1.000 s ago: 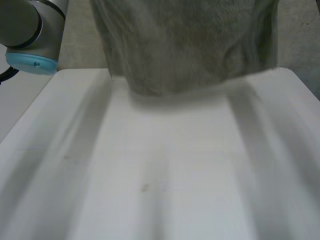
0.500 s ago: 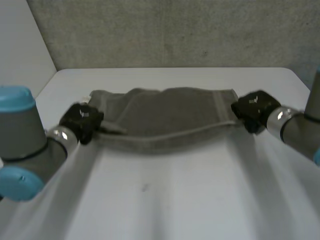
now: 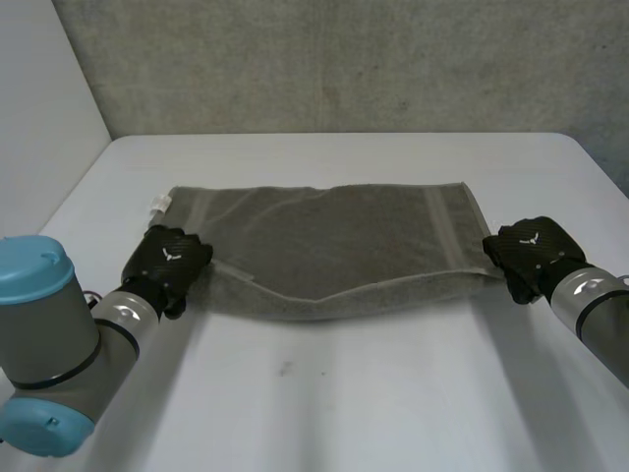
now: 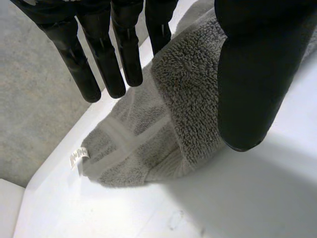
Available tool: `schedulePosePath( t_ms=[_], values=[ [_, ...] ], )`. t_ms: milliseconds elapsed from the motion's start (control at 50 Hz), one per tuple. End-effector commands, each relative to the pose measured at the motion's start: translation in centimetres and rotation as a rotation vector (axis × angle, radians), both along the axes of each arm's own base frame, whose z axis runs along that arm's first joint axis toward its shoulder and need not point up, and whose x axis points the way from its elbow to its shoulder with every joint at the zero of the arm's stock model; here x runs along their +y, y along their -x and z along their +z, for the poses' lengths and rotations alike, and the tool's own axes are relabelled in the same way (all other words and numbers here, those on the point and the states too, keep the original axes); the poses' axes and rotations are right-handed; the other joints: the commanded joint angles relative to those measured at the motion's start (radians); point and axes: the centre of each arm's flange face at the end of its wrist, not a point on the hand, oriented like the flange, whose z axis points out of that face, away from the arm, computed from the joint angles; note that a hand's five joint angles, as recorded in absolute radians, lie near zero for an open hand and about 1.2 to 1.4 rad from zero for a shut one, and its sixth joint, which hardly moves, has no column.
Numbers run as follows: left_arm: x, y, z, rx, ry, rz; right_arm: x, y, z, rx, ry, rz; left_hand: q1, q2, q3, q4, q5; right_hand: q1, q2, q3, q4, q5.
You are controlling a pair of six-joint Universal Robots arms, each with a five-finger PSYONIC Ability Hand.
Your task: Fold the towel.
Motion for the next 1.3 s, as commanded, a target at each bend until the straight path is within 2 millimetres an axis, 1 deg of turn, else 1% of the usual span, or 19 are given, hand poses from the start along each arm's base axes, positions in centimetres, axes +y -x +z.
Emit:
schedulePosePath(
  t_ms=[20,100,120,140,160,180,280,440,500,600,640,660,700,720,860,920,980,1120,1300],
  values=[
    [-0.5,0.6,0.5,0.027,0.023,-0.082,0.1,0.0,-0.3,0.001,-0.002,0.001,-0.014,-0.01,-0.011,-0.011,-0.007,0.081,0.073,0.067,0.056,0.054],
    [-0.9,0.9,1.5,0.043,0.049,-0.133,0.1,0.0,-0.5,0.001,-0.004,0.001,0.001,0.004,0.004,0.004,0.008,0.081,0.073,0.067,0.056,0.054],
    [-1.2,0.7,1.9,0.053,0.053,-0.14,0.1,0.0,-0.5,0.001,-0.001,0.0,0.146,0.15,0.149,0.149,0.153,0.081,0.073,0.067,0.056,0.054],
    [-1.3,0.4,2.4,0.058,0.058,-0.146,0.1,0.1,-0.6,0.002,-0.004,-0.002,0.528,0.532,0.531,0.531,0.535,0.081,0.073,0.067,0.056,0.054],
    [-1.3,0.4,2.4,0.059,0.058,-0.146,0.1,0.1,-0.6,0.002,-0.004,-0.002,0.532,0.536,0.535,0.535,0.539,0.081,0.073,0.067,0.056,0.054],
    [-1.2,0.2,3.2,0.058,0.069,-0.145,0.2,0.1,-0.7,0.002,-0.007,-0.002,0.654,0.658,0.657,0.657,0.661,0.081,0.073,0.067,0.056,0.054],
    [-0.4,-0.3,4.1,0.045,0.018,-0.134,0.1,0.1,-0.8,0.002,-0.003,0.0,0.658,0.662,0.661,0.661,0.665,0.081,0.073,0.067,0.056,0.054],
    [1.2,-2.0,2.5,-0.067,-0.166,-0.074,0.0,0.0,-0.9,0.003,0.002,0.0,0.644,0.647,0.647,0.647,0.651,0.081,0.073,0.067,0.056,0.054],
    [1.0,-3.2,2.4,-0.115,-0.192,-0.033,-0.1,0.0,-1.0,0.002,0.003,0.002,0.585,0.589,0.588,0.588,0.592,0.081,0.073,0.067,0.056,0.054],
    [0.7,-2.8,2.9,-0.12,-0.162,-0.039,0.0,0.0,-1.1,0.005,-0.002,0.003,0.573,0.577,0.576,0.576,0.58,0.081,0.073,0.067,0.056,0.054],
    [0.6,-2.7,3.4,-0.117,-0.143,-0.04,0.1,0.0,-1.2,0.004,-0.007,0.003,0.331,0.335,0.334,0.334,0.338,0.081,0.073,0.067,0.056,0.054],
    [0.6,-2.7,3.4,-0.117,-0.143,-0.04,0.1,0.0,-1.2,0.004,-0.007,0.003,0.33,0.333,0.333,0.332,0.337,0.081,0.073,0.067,0.056,0.054],
    [0.7,-2.6,3.4,-0.116,-0.143,-0.042,0.1,0.0,-1.3,0.004,-0.009,0.003,0.069,0.073,0.072,0.072,0.076,0.081,0.073,0.067,0.056,0.054],
    [0.7,-2.6,3.4,-0.116,-0.143,-0.042,0.1,0.0,-1.3,0.004,-0.009,0.003,0.068,0.072,0.071,0.071,0.075,0.081,0.073,0.067,0.056,0.054],
    [1.9,0.9,3.9,-0.082,-0.019,-0.162,0.0,0.0,-1.2,0.005,-0.004,0.004,-0.058,-0.054,-0.055,-0.055,-0.051,0.081,0.073,0.067,0.056,0.054],
    [1.8,1.3,4.2,-0.061,0.013,-0.169,0.0,0.0,-1.2,0.005,-0.005,0.004,-0.075,-0.072,-0.073,-0.073,-0.068,0.081,0.073,0.067,0.056,0.054],
    [1.6,1.8,4.2,-0.02,0.026,-0.172,0.1,0.0,-1.3,0.006,-0.01,0.004,-0.213,-0.21,-0.211,-0.211,-0.206,0.081,0.073,0.067,0.056,0.054],
    [1.5,5.4,2.1,0.024,-0.037,-0.243,0.2,0.0,-1.4,0.006,-0.011,0.006,-0.24,-0.236,-0.237,-0.237,-0.233,0.081,0.073,0.067,0.056,0.054],
    [-1.2,6.2,-0.4,-0.007,-0.06,-0.179,0.2,0.0,-1.5,0.006,-0.014,0.004,-0.24,-0.236,-0.237,-0.237,-0.233,0.081,0.073,0.067,0.056,0.054]
  ],
)
